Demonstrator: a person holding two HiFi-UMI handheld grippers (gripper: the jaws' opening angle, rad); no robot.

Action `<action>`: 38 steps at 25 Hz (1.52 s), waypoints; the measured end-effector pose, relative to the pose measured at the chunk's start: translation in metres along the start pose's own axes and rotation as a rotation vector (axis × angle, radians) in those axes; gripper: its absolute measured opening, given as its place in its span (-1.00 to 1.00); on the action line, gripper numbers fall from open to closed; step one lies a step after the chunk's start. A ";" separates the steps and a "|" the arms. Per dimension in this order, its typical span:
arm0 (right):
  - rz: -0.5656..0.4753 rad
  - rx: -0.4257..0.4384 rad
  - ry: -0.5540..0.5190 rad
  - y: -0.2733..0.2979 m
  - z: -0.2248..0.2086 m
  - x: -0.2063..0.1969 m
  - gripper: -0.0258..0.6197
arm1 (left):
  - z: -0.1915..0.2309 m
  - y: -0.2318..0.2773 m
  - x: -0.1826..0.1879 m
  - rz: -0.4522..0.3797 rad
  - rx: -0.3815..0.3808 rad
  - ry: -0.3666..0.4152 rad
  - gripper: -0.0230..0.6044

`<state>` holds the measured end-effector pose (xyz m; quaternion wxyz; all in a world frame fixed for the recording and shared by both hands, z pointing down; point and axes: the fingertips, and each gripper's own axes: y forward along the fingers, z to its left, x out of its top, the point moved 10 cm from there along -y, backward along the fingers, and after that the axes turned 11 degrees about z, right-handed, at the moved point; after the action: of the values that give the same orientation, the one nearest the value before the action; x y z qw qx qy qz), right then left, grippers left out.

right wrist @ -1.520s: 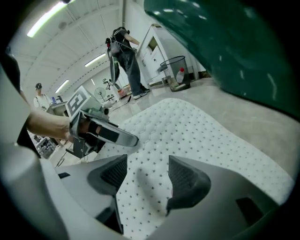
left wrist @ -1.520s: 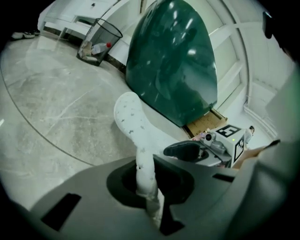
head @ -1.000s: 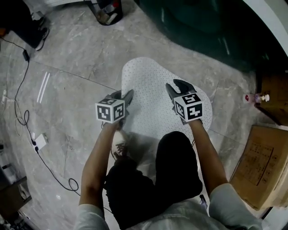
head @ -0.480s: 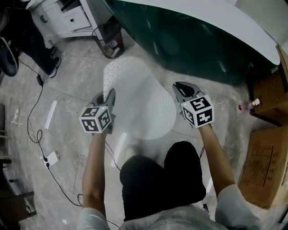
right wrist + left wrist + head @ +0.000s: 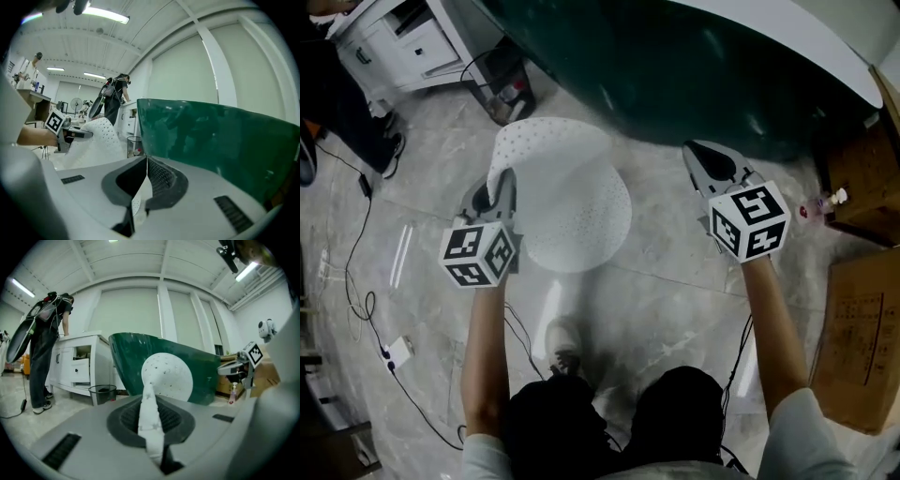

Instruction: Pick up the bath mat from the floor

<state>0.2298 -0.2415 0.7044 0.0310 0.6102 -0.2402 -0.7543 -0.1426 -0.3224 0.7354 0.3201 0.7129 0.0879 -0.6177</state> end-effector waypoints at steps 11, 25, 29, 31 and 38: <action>-0.011 -0.010 0.009 -0.004 -0.005 0.050 -0.86 | 0.010 0.005 0.064 -0.004 -0.006 -0.013 -0.82; 0.150 0.037 0.060 -0.089 -0.030 0.300 -0.86 | 0.009 -0.062 0.273 0.266 -0.060 -0.069 -0.82; 0.162 0.019 0.066 -0.131 -0.043 0.385 -0.86 | 0.008 -0.104 0.350 0.293 -0.069 -0.101 -0.82; 0.144 0.005 0.059 -0.156 -0.051 0.426 -0.85 | 0.007 -0.124 0.393 0.277 -0.066 -0.103 -0.82; 0.100 -0.028 -0.022 -0.245 -0.061 0.530 -0.86 | -0.012 -0.196 0.507 0.179 -0.058 -0.114 -0.82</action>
<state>0.2126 -0.2252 0.1178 0.0747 0.5886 -0.2602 -0.7617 -0.1226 -0.2998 0.1925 0.3989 0.6722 0.0233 -0.6233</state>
